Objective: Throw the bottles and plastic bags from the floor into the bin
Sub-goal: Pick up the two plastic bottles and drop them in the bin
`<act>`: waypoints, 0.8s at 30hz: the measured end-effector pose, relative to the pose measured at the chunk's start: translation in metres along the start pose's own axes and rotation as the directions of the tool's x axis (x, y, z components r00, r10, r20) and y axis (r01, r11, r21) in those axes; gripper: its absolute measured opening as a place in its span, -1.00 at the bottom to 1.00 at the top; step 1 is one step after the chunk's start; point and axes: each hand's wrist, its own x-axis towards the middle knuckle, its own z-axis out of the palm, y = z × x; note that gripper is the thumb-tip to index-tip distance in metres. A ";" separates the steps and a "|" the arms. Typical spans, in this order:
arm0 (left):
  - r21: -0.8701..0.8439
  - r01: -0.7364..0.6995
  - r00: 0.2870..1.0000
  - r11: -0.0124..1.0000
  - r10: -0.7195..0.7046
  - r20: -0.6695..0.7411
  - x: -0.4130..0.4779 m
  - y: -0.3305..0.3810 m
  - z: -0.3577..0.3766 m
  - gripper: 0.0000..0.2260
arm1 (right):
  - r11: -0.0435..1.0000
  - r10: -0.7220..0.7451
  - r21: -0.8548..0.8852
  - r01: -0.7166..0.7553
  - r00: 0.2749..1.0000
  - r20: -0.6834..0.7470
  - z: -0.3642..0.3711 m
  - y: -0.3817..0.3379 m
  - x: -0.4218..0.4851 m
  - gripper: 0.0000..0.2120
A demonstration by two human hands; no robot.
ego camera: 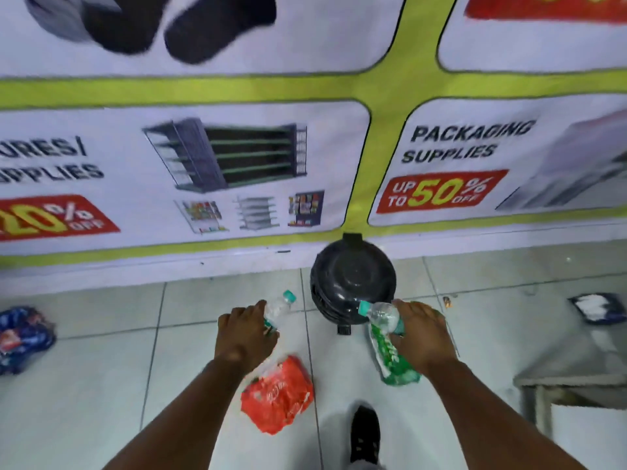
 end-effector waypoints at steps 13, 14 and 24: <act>0.031 -0.225 0.933 0.974 0.224 -0.280 -0.004 0.080 -0.224 -0.41 | 0.997 -0.078 -0.032 0.073 0.973 -0.218 -0.204 -0.087 -0.003 -0.37; 0.042 -0.225 0.929 0.973 0.228 -0.292 -0.004 0.082 -0.237 -0.41 | 0.996 -0.085 -0.031 0.080 0.968 -0.235 -0.214 -0.092 0.000 -0.38; 0.071 -0.214 0.901 0.974 0.225 -0.371 0.030 0.091 -0.263 -0.43 | 0.997 -0.038 0.061 0.057 0.961 -0.272 -0.207 -0.100 0.051 -0.37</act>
